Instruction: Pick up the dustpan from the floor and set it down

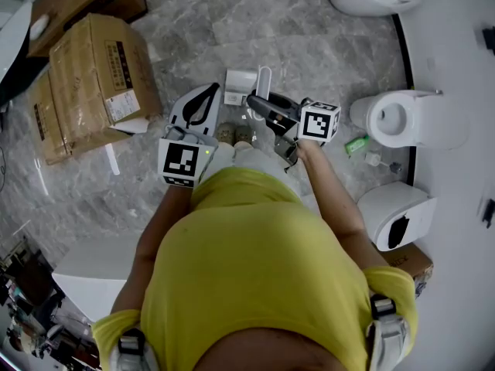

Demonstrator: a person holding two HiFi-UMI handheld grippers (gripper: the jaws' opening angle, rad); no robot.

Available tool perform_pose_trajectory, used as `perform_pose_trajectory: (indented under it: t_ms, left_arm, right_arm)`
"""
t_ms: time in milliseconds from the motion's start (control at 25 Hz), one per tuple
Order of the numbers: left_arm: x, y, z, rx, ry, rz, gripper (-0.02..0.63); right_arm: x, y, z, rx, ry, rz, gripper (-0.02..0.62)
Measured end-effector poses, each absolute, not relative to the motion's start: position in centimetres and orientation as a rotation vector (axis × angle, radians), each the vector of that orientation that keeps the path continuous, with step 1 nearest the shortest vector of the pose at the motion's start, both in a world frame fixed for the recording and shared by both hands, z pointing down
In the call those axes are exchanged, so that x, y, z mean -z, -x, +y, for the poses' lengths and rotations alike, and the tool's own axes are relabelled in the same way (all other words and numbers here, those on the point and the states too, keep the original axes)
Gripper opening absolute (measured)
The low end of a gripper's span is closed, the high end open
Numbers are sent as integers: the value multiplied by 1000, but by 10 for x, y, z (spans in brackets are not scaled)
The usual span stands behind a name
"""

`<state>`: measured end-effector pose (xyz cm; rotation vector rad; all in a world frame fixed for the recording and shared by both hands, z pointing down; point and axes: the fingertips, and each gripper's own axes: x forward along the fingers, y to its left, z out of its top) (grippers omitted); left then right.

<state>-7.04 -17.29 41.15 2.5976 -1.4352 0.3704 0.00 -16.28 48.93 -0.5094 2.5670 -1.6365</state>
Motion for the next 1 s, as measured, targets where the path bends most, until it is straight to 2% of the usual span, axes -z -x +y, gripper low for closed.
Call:
perform_pose_trajectory:
  t_ms: [440,1000]
  left_arm:
    - [-418,78,-175,-394,-2575,-1435,2]
    - [-421,79,-169,-401,-2580,-1417,2]
  right_arm:
    - [-569,4,-176,1644,603,2717,175]
    - [-600,4,-184,1589,690,2808,179]
